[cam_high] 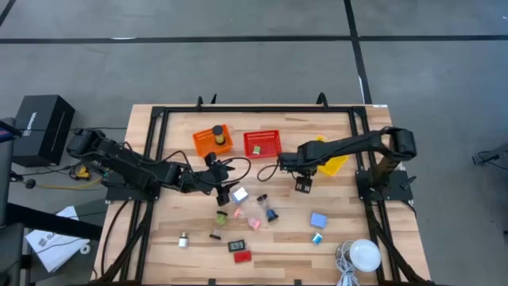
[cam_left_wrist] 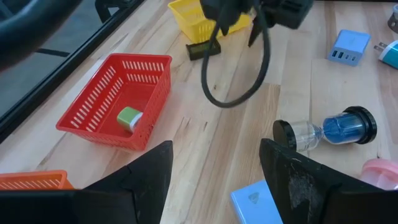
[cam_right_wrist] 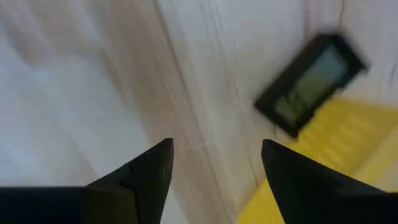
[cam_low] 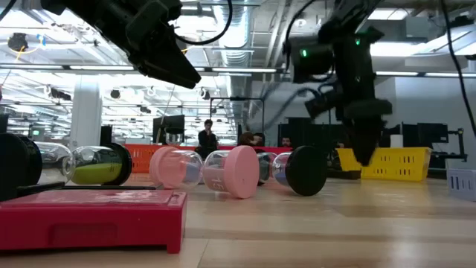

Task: Pick & Place Office items
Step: Adjust the yellow bin, then put the top black digital clock into the yellow bin

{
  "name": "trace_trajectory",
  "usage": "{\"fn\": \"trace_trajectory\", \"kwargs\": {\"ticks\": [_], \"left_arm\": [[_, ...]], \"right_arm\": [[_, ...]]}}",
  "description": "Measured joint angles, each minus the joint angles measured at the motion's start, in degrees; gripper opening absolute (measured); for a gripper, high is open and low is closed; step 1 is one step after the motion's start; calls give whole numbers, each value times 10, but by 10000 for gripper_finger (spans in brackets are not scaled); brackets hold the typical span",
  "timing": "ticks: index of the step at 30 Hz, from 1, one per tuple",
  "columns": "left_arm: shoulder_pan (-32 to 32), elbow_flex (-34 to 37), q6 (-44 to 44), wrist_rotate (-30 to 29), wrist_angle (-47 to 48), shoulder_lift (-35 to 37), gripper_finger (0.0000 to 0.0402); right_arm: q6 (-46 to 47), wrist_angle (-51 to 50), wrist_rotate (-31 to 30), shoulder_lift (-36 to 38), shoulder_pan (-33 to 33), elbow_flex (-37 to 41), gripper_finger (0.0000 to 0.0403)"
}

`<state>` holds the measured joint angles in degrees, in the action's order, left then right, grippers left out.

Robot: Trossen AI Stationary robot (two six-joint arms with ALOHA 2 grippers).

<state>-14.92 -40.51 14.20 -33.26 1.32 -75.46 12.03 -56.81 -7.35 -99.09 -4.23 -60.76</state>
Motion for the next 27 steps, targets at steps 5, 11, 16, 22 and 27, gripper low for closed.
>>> {"fn": "trace_trajectory", "kwargs": {"ticks": [5, 11, 16, 22, 27], "left_arm": [[0, 0, 0, 0, -2, 0, 234], [0, 0, 0, 1, -3, 0, 231], [0, 0, 0, 2, -3, 0, 231], [0, 0, 0, 2, -3, 0, 231], [0, 0, 0, 2, -4, 0, 231]], "right_arm": [[-4, -9, -14, -35, -17, 0, 215], [-8, -43, -62, -36, -57, 0, 202], [-67, -32, -62, -9, -93, 0, 201], [-44, 7, -41, 33, -116, 0, 196], [18, 48, 17, 37, -119, 0, 194]]}}
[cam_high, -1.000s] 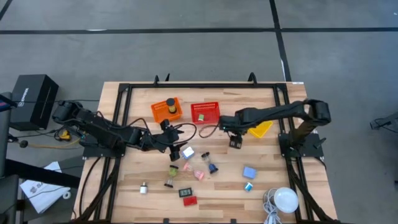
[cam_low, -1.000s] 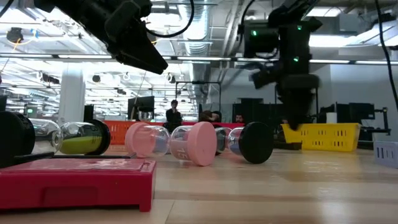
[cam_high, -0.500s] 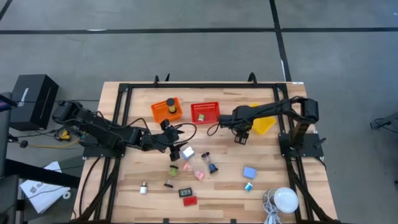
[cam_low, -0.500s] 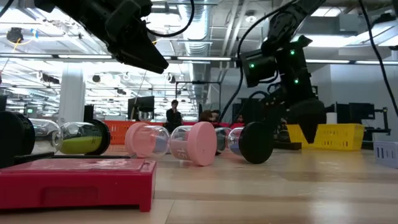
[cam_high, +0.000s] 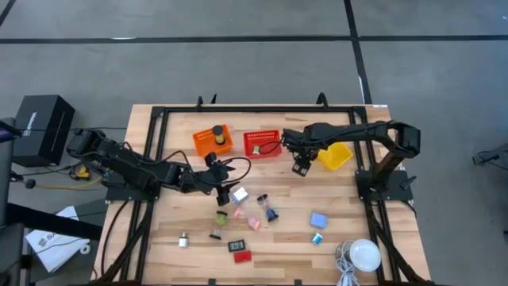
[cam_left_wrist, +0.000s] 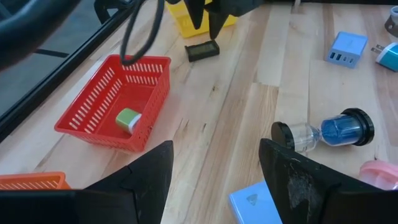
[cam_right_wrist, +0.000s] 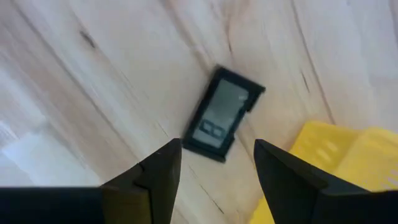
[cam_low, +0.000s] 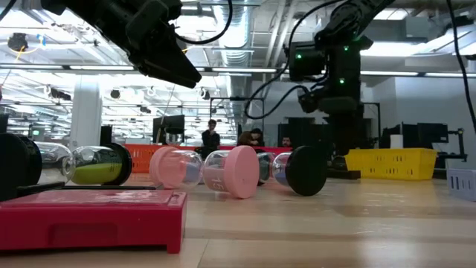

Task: Pick & Place Office items
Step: Put the top black digital clock into the yellow bin

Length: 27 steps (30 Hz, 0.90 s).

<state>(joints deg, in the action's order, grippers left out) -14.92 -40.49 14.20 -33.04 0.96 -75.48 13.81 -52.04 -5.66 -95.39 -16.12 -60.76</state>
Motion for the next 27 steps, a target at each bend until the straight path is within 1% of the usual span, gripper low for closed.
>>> {"fn": "trace_trajectory", "kwargs": {"ticks": [3, 10, 21, 27], "left_arm": [[0, 0, 0, 0, 0, 0, 231], [0, 0, 0, 0, 0, 0, 231], [0, 0, 0, 0, -2, 0, 231], [0, 0, 0, 0, -2, 0, 231]], "right_arm": [[21, 11, -2, -19, 0, 0, 193], [30, 25, -4, -69, 0, 0, 193], [38, 64, -4, -80, -3, 0, 185], [37, 65, -10, -89, 0, -1, 183]]}}
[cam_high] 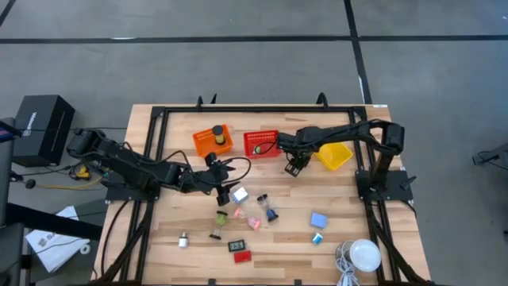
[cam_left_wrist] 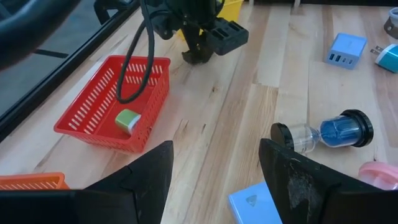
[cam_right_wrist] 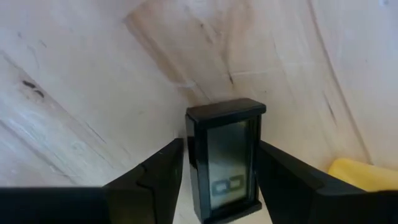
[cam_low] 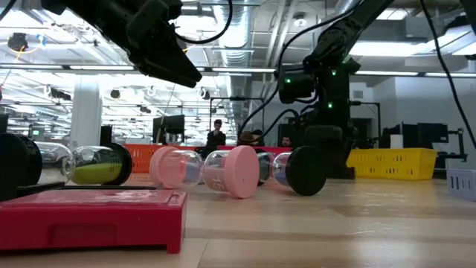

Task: Pick & Place Office items
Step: Put the top black digital clock into the yellow bin

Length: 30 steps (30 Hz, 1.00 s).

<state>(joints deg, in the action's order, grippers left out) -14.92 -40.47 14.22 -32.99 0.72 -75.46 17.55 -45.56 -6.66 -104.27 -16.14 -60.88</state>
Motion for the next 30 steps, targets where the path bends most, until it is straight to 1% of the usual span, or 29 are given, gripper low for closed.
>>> {"fn": "trace_trajectory", "kwargs": {"ticks": [4, 9, 11, 13, 18, 20, 25, 27, 30], "left_arm": [[0, 0, 0, 0, 0, 0, 231], [0, 0, 0, 0, -1, 0, 231], [0, 0, 0, 0, -1, 0, 231], [0, 0, 0, 0, -3, 0, 231], [0, 0, 0, 0, -4, 0, 231], [0, 0, 0, 0, -4, 0, 231], [0, 0, 0, 0, -4, 0, 231], [0, 0, 0, 0, -5, 0, 231], [0, 0, 0, 0, -6, 0, 231]], "right_arm": [[-19, 4, 0, -8, 5, -1, 170], [-26, 4, -1, -8, 11, -1, 137], [-27, 4, -1, -3, 11, 0, 129], [-36, 4, 1, -3, 11, 0, 131], [-47, -4, 12, 2, 11, 1, 157], [-56, -25, 19, 2, 11, -3, 153], [-87, -42, 15, 3, 10, -21, 124], [-93, -62, 11, 3, 10, -34, 124], [-106, -105, 10, 3, 11, -61, 141]]}}
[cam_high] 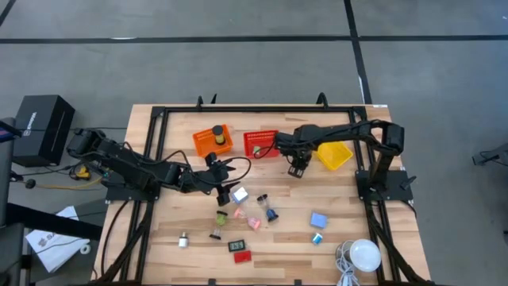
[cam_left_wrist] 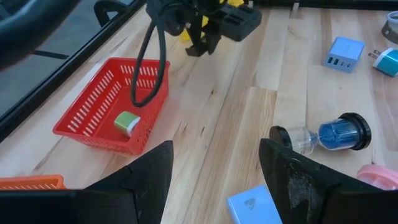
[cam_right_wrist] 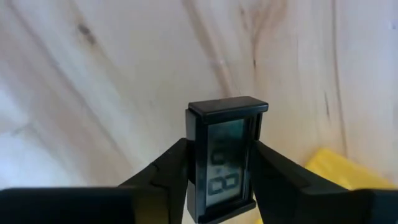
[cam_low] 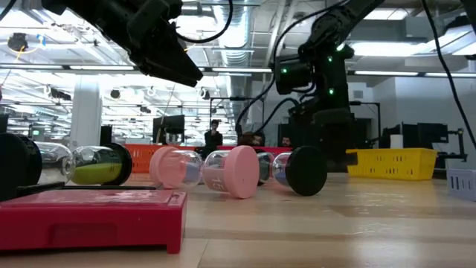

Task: Pick & Place Office items
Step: Put the top black digital clock into the yellow bin

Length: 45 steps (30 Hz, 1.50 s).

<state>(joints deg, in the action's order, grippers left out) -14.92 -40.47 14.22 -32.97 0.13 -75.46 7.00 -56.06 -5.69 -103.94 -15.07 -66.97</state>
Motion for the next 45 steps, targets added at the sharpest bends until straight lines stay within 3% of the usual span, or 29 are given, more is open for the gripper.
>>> {"fn": "trace_trajectory", "kwargs": {"ticks": [4, 10, 16, 20, 24, 32, 38, 45], "left_arm": [[0, 0, 0, 0, -2, 0, 231], [0, 0, 0, 0, -3, 0, 231], [0, 0, 0, 0, -3, 0, 231], [0, 0, 0, 0, -4, 0, 231], [0, 0, 0, 0, -7, 0, 231], [0, 0, 0, 0, -7, 0, 231], [0, 0, 0, 0, -7, 0, 231], [0, 0, 0, 0, -7, 0, 231]], "right_arm": [[-1, -42, -22, 0, 3, -35, 150], [-1, -149, -51, 4, 8, -86, 125], [36, -200, -74, 81, 7, -78, 149], [88, -222, -97, 155, -3, -48, 136], [113, -207, -98, 227, -21, 10, 125], [126, -164, -93, 317, -73, 112, 152], [126, -113, -92, 326, -103, 152, 131], [127, -69, -80, 295, -120, 179, 153]]}}
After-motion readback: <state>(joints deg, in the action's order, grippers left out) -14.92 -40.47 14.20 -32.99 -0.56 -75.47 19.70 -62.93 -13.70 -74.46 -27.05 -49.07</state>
